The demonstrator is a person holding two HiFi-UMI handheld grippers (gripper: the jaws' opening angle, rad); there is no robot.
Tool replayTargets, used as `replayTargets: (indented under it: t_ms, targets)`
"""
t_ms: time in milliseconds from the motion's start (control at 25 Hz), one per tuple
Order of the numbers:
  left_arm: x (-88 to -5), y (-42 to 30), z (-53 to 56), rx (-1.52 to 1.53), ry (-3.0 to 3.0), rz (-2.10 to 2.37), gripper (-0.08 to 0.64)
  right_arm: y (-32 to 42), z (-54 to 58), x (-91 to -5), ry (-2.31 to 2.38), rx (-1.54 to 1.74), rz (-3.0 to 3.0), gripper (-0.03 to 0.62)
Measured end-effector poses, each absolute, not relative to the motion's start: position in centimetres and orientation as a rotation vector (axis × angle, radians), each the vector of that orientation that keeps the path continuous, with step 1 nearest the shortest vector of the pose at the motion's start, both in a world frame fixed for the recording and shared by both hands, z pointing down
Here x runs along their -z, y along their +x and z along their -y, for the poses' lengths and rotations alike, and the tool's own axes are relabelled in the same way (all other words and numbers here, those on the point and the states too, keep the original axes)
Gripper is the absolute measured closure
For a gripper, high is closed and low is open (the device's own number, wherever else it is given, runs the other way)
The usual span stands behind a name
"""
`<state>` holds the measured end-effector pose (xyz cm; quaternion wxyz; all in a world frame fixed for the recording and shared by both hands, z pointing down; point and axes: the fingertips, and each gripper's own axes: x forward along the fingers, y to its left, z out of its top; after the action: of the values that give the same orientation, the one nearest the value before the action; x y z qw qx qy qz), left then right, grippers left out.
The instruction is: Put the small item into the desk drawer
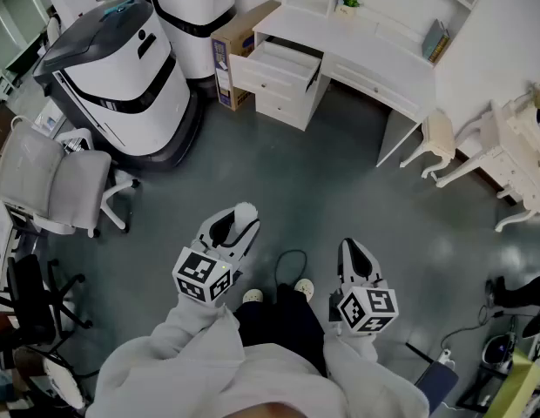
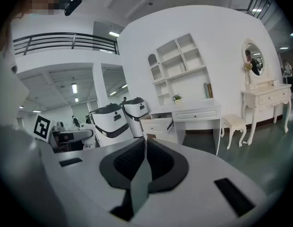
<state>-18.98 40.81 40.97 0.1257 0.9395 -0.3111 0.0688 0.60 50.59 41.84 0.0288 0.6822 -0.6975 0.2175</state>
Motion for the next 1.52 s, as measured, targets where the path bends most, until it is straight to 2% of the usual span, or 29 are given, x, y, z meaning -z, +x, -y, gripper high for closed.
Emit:
replayTargets:
  t_ms: [280, 840, 1520]
  targets:
    - [-40.8, -22.8, -43.3, -0.138, 2.746, 0.845, 0.37, -4.5, -52.9, -41.3, 2.134, -0.621, 2.148, 0.55]
    - [-40.6, -25.9, -44.1, -0.117, 2.756, 0.889, 0.37, -6.3, -53.4, -39.6, 2.143, -0.559, 2.117, 0.549]
    - [-42.0, -23.5, -36.3, -0.165, 2.686, 1.053, 0.37, -3.6, -42.1, -42.1, 1.952, -0.634, 2.279, 0.549]
